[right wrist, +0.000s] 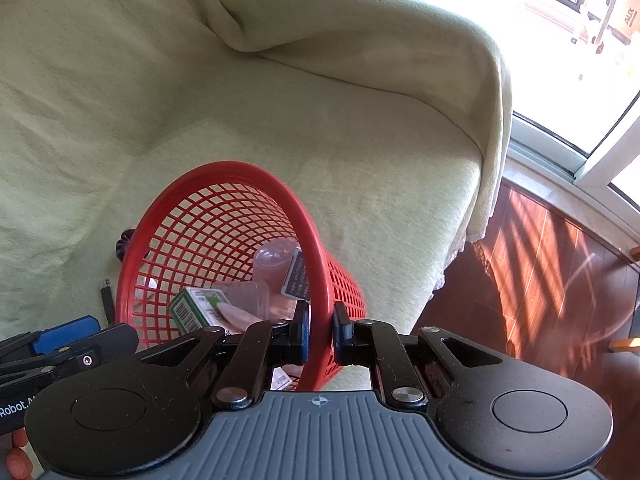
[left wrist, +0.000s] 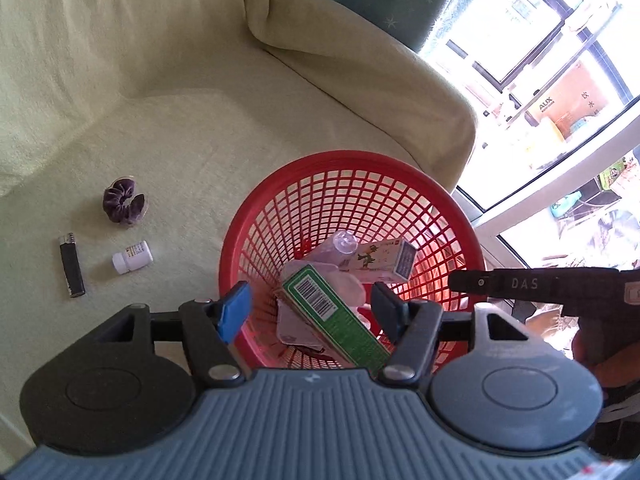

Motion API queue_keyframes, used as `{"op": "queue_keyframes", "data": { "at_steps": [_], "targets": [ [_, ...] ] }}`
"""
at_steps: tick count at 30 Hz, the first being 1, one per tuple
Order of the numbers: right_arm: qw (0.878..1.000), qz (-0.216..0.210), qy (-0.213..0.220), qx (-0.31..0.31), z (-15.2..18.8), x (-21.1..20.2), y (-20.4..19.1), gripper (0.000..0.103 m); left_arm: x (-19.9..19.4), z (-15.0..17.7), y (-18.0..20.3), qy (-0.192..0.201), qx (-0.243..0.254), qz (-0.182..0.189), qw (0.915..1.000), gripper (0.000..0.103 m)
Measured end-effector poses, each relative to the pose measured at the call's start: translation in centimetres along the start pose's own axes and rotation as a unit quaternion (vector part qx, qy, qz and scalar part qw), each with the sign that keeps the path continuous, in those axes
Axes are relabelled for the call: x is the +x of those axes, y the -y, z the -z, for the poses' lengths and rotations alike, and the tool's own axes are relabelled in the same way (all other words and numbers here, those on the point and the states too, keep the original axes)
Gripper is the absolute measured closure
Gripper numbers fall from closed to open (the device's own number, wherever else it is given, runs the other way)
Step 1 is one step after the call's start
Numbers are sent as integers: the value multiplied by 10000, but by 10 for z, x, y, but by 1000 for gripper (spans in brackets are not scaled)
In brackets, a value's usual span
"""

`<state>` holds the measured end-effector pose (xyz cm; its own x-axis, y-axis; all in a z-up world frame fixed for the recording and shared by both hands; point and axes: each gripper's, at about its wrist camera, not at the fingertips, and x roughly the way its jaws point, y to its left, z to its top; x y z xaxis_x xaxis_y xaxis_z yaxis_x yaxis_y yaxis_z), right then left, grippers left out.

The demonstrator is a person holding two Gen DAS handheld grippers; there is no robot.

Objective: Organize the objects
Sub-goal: 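Carry the green box into the basket and open the left gripper, then move the left gripper to the black lighter and grasp it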

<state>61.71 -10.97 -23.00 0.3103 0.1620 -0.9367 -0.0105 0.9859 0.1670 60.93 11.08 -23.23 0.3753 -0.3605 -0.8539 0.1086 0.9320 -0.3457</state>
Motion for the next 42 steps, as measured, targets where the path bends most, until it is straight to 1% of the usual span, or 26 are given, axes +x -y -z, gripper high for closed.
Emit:
{"op": "queue_keyframes", "data": {
  "at_steps": [7, 14, 17, 20, 23, 24, 25, 27, 28, 29, 31, 33, 34, 35, 36, 39, 42],
  "targets": [
    [10000, 24, 2, 8, 1, -2, -2, 95, -5, 3, -23, -77, -37, -373, 9993, 42],
    [10000, 92, -4, 35, 1, -3, -1, 95, -12, 5, -43, -37, -154, -629, 9979, 42],
    [9999, 138, -8, 52, 1, -2, 2, 95, -13, 7, -50, -27, -170, -742, 9971, 42],
    [9997, 156, -31, 159, 2, 1, 14, 95, -14, 13, -60, -56, -118, -954, 9954, 42],
    [9965, 361, -176, 730, 6, 9, 46, 95, -17, 23, -79, -141, -129, -1222, 9923, 42],
    [9932, 412, -276, 1049, 11, 13, 63, 95, -19, 27, -87, -176, -156, -1314, 9910, 42],
    [9884, 453, -399, 1393, 18, 17, 78, 95, -21, 32, -96, -219, -191, -1431, 9893, 42],
    [9762, 407, -574, 2052, 34, 21, 106, 94, -24, 42, -112, -318, -262, -1654, 9854, 42],
    [9711, 443, -655, 2250, 41, 21, 114, 93, -25, 45, -119, -361, -301, -1738, 9837, 42],
    [9684, 526, -754, 2318, 46, 21, 119, 92, -26, 48, -126, -414, -364, -1815, 9819, 42],
    [9702, 645, -869, 2168, 50, 18, 114, 90, -26, 53, -137, -484, -474, -1905, 9793, 42],
    [9822, 622, -699, 1629, 45, 8, 91, 90, -24, 57, -142, -523, -509, -1956, 9780, 42],
    [9871, 684, -603, 1313, 42, 3, 78, 90, -22, 58, -143, -534, -510, -1962, 9778, 42],
    [9898, 697, -513, 1134, 40, -1, 71, 90, -19, 58, -142, -533, -509, -1961, 9778, 42],
    [9898, 656, -479, 1167, 38, -2, 69, 90, -16, 57, -141, -521, -497, -1953, 9781, 42],
    [9827, 525, -603, 1670, 35, 5, 81, 92, -7, 53, -139, -431, -404, -1911, 9798, 42],
    [9834, 509, -618, 1630, 33, 7, 81, 92, 3, 49, -144, -278, -294, -1925, 9805, 42]
  ]
}}
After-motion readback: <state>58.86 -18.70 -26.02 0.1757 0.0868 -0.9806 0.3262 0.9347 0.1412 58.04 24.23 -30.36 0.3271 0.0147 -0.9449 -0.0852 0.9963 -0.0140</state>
